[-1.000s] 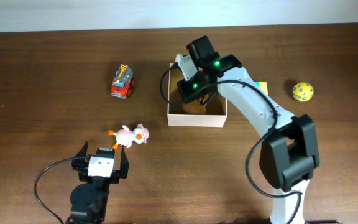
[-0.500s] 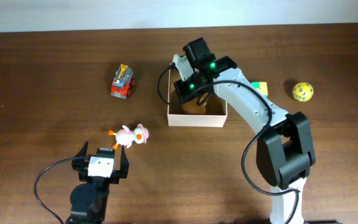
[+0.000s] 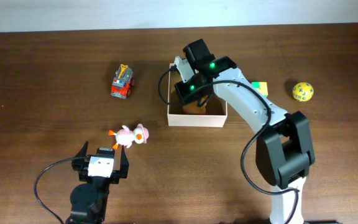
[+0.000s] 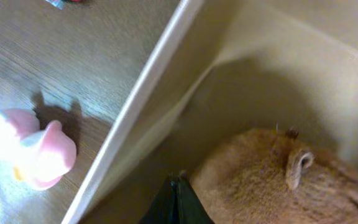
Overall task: Pack container
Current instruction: 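Lift the right gripper out and move it toward the colorful cube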
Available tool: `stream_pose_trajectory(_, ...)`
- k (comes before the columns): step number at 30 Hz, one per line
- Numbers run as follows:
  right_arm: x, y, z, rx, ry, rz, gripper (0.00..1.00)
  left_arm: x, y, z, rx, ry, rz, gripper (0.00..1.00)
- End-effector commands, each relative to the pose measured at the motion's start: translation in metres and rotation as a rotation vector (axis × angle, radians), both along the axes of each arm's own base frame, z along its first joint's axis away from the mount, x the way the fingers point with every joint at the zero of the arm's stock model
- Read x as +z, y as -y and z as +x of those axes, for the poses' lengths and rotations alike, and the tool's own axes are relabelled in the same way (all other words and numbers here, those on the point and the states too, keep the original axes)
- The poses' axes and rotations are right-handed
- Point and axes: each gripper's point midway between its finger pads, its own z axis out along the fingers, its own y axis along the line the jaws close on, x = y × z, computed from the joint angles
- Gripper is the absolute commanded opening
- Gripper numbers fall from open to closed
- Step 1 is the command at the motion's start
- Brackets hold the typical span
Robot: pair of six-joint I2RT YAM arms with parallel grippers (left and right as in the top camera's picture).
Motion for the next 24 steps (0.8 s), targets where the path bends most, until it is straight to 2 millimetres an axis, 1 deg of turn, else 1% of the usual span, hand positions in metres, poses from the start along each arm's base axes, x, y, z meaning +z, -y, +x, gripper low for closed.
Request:
stream_pose_trajectory(1,-0.017,-0.004,-0.006,0.009,-0.049,-0.017,0.04,-0.002,0.003,0.000,-0.010,0.002,-0.015,0.99)
stream_pose_trajectory(4,-0.024,-0.002,-0.010,0.009,-0.074,-0.029,0.04,-0.002,0.003,0.000,-0.010,0.002,-0.015,0.99)
stream_pose_trajectory(8,-0.026,-0.001,-0.010,0.020,-0.073,-0.037,0.04,-0.002,0.003,0.000,-0.011,0.002,-0.014,0.99)
stream_pose_trajectory(10,-0.028,0.006,-0.007,0.008,-0.059,-0.075,0.04,-0.002,0.003,0.000,-0.010,0.002,-0.015,0.99)
stream_pose_trajectory(11,-0.030,0.012,-0.005,-0.004,-0.050,-0.108,0.04,-0.002,0.003,0.000,-0.010,0.002,-0.015,0.99)
stream_pose_trajectory(13,-0.030,0.032,0.000,-0.039,-0.037,-0.189,0.04,-0.002,0.003,0.000,-0.011,0.002,-0.014,0.99)
stream_pose_trajectory(14,-0.027,0.049,0.002,-0.037,-0.029,-0.260,0.04,-0.002,0.003,0.000,-0.010,0.002,-0.015,0.99)
stream_pose_trajectory(18,-0.016,0.077,0.006,-0.063,-0.028,-0.362,0.04,-0.002,0.002,0.000,-0.011,0.002,-0.014,0.99)
stream_pose_trajectory(21,-0.005,0.088,0.012,-0.089,-0.025,-0.369,0.04,-0.002,0.003,0.000,-0.010,0.002,-0.015,0.99)
stream_pose_trajectory(24,0.005,0.090,0.018,-0.102,-0.007,-0.360,0.05,-0.002,0.003,0.000,-0.010,0.002,-0.015,0.99)
